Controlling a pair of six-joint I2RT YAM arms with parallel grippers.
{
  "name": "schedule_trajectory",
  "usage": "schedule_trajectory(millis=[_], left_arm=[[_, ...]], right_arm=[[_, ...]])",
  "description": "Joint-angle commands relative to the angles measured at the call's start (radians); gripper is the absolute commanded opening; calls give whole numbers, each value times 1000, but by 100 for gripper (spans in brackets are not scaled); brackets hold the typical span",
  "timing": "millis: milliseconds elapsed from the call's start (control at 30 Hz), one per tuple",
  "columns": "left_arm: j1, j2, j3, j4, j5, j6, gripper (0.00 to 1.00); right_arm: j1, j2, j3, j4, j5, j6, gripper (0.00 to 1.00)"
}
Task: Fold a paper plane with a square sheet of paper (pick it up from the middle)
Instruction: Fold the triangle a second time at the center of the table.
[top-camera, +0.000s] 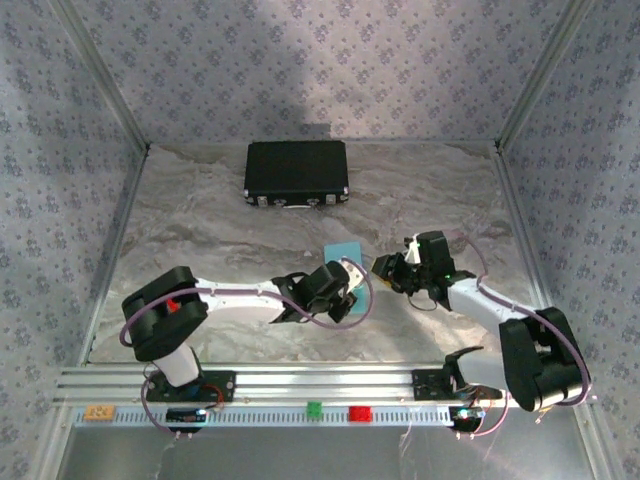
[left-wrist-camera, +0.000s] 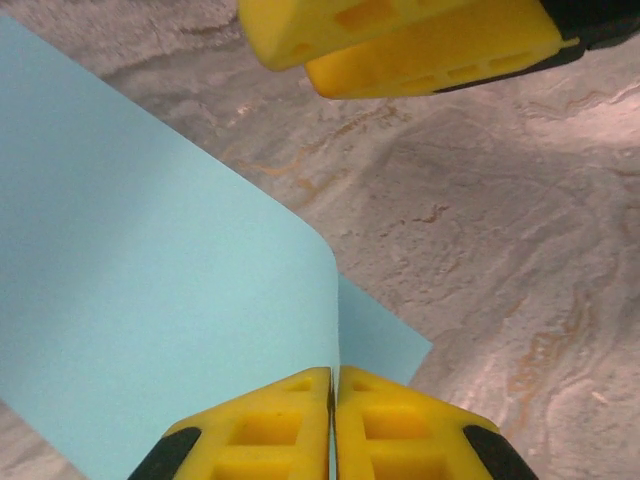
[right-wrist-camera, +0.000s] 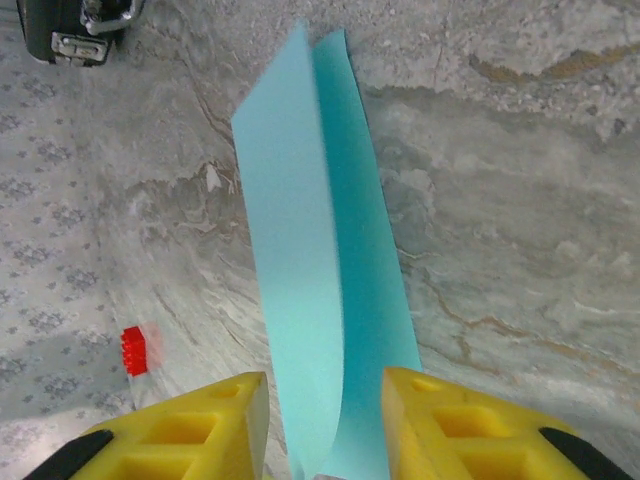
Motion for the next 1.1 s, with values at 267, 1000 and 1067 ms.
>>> schedule_trajectory(millis=[267, 1000, 1067], left_arm=[[70, -49, -64, 33, 154, -135, 11], [131, -49, -55, 36, 243, -167, 21], [139, -48, -54, 41, 264, -172, 23]], right_arm=[[82, -45, -73, -35, -1, 40, 12], [234, 113, -5, 162, -39, 101, 10], [236, 125, -3, 173, -38, 107, 10]])
